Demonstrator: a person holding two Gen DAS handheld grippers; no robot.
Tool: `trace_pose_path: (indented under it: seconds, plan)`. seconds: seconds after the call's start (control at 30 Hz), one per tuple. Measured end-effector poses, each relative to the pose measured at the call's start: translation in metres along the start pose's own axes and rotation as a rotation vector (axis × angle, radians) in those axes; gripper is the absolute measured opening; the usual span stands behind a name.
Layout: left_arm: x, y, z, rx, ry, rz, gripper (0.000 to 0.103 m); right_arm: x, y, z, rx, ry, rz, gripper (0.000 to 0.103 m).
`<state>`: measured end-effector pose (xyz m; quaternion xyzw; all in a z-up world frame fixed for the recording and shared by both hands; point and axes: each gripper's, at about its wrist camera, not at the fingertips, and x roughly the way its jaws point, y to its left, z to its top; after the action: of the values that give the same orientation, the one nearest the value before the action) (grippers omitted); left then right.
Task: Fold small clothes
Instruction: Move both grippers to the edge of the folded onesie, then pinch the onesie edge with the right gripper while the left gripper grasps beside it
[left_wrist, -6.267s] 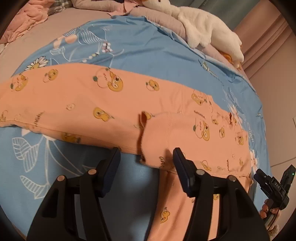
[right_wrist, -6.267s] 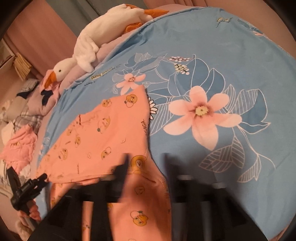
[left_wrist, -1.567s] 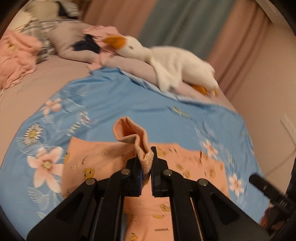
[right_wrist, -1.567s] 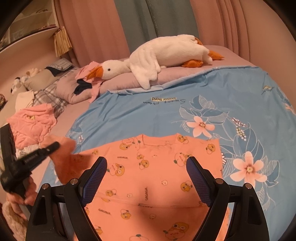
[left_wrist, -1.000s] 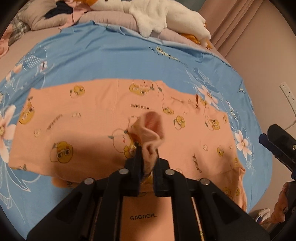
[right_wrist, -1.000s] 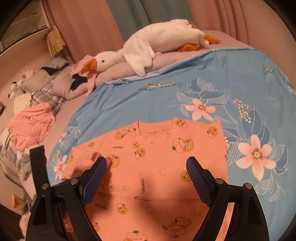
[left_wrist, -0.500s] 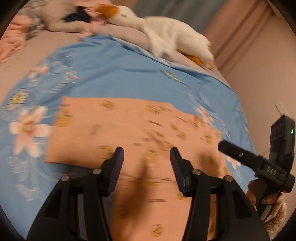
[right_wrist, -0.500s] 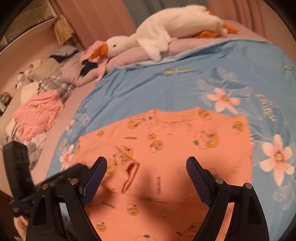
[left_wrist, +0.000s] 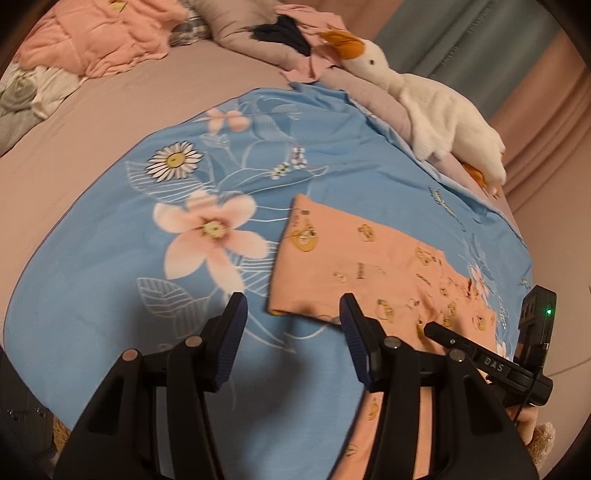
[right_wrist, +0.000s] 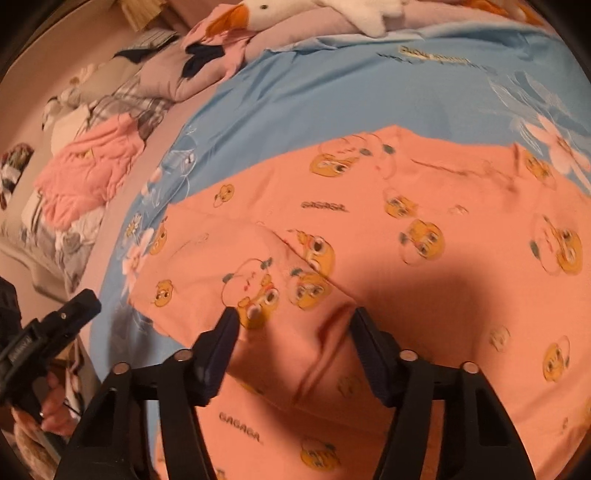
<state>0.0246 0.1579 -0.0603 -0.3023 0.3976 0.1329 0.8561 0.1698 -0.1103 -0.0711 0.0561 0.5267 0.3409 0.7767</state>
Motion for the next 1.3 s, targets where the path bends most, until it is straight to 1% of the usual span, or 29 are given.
trace_pose_path:
  seconds: [0.03, 0.07, 0.1, 0.13, 0.2, 0.23, 0.37, 0.47, 0.6, 0.73, 1.0, 1.27, 1.3]
  plan:
    - [0.000, 0.002, 0.000, -0.006, 0.002, 0.000, 0.051, 0.000, -0.001, 0.002, -0.010, -0.003, -0.006, 0.041]
    - [0.000, 0.004, 0.000, -0.011, 0.005, 0.000, 0.051, 0.002, 0.001, 0.003, -0.018, -0.003, -0.020, 0.032]
    - [0.000, 0.005, -0.001, -0.012, 0.007, 0.000, 0.051, 0.004, 0.000, 0.005, -0.023, 0.000, -0.031, 0.014]
    - [0.000, 0.005, -0.001, -0.011, 0.009, 0.000, 0.051, 0.005, 0.000, 0.007, -0.029, 0.001, -0.036, 0.009]
    - [0.000, 0.005, -0.001, -0.007, 0.009, 0.001, 0.051, 0.000, 0.002, 0.008, -0.042, 0.000, -0.021, 0.007]
    - [0.000, 0.004, -0.001, -0.005, 0.009, 0.001, 0.051, -0.005, 0.002, 0.009, -0.048, -0.015, -0.019, 0.007]
    - [0.002, 0.001, 0.001, 0.000, 0.013, -0.004, 0.052, -0.035, 0.006, 0.014, -0.073, -0.085, 0.007, 0.007]
    - [0.004, -0.002, 0.002, 0.006, 0.015, -0.011, 0.052, -0.061, 0.009, 0.019, -0.092, -0.147, 0.004, 0.007]
    - [0.007, -0.009, 0.004, 0.020, 0.023, -0.017, 0.053, -0.092, 0.005, 0.026, -0.082, -0.226, 0.030, 0.007]
    - [0.011, -0.018, 0.006, 0.031, 0.036, -0.036, 0.053, -0.115, 0.000, 0.030, -0.070, -0.293, 0.020, 0.007]
    - [0.021, -0.045, 0.010, 0.083, 0.053, -0.066, 0.053, -0.140, -0.026, 0.028, -0.009, -0.338, -0.015, 0.007]
    - [0.028, -0.070, 0.026, 0.124, 0.057, -0.096, 0.053, -0.156, -0.056, 0.025, 0.057, -0.355, -0.073, 0.007]
    - [0.028, -0.074, 0.026, 0.130, 0.058, -0.099, 0.053, -0.158, -0.062, 0.025, 0.073, -0.356, -0.067, 0.007]
